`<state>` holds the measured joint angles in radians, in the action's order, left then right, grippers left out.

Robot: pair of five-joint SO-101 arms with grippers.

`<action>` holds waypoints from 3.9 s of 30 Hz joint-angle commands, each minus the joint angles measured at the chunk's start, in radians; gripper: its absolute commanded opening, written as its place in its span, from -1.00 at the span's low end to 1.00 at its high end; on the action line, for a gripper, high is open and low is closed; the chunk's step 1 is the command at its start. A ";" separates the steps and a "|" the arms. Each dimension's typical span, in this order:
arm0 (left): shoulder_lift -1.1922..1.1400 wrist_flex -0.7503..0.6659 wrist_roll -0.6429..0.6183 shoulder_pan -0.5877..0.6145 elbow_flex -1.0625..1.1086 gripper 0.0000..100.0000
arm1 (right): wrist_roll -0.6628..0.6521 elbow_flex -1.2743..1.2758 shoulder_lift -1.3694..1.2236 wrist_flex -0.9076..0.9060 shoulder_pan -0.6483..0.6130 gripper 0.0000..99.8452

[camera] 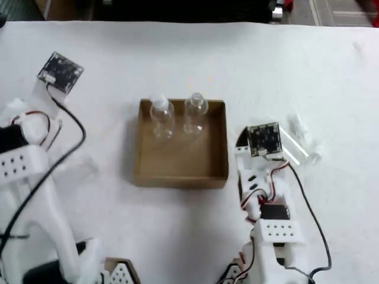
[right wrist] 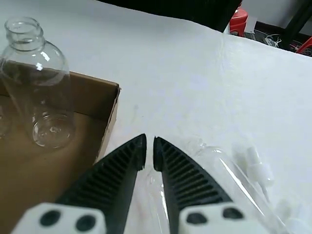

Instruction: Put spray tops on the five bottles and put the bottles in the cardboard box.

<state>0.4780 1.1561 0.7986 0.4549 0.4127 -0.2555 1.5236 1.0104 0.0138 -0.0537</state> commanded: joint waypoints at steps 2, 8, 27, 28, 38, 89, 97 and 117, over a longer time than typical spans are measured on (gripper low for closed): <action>-0.154 -0.074 0.239 0.015 -0.009 -0.94 | -0.014 -0.008 0.010 0.024 -0.007 -0.96; -0.406 -0.074 0.212 0.061 -0.155 -0.94 | -0.014 -0.008 0.008 0.024 -0.007 -0.96; -0.822 0.586 -1.106 0.073 -0.736 -0.94 | -0.014 -0.008 0.008 0.024 -0.007 -0.96; -0.823 0.583 -1.111 0.064 -0.723 -0.94 | -0.014 -0.008 0.008 0.024 -0.007 -0.96; -0.822 0.384 -1.393 0.059 -0.528 -0.47 | -0.014 -0.008 0.008 0.024 -0.013 -0.96; -0.823 -0.014 -1.688 0.076 -0.239 -0.56 | -0.014 -0.008 0.010 0.024 -0.015 -0.96; -0.901 -0.046 -1.617 0.073 -0.269 -0.93 | -0.014 -0.008 0.010 0.024 -0.015 -0.96; -0.802 0.629 -1.596 0.079 -1.321 -0.95 | -0.014 -0.009 0.010 0.024 -0.008 -0.96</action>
<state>-0.4258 1.7561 -0.8094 0.5378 -0.6843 -0.2616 1.5236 1.0104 0.0138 -0.0629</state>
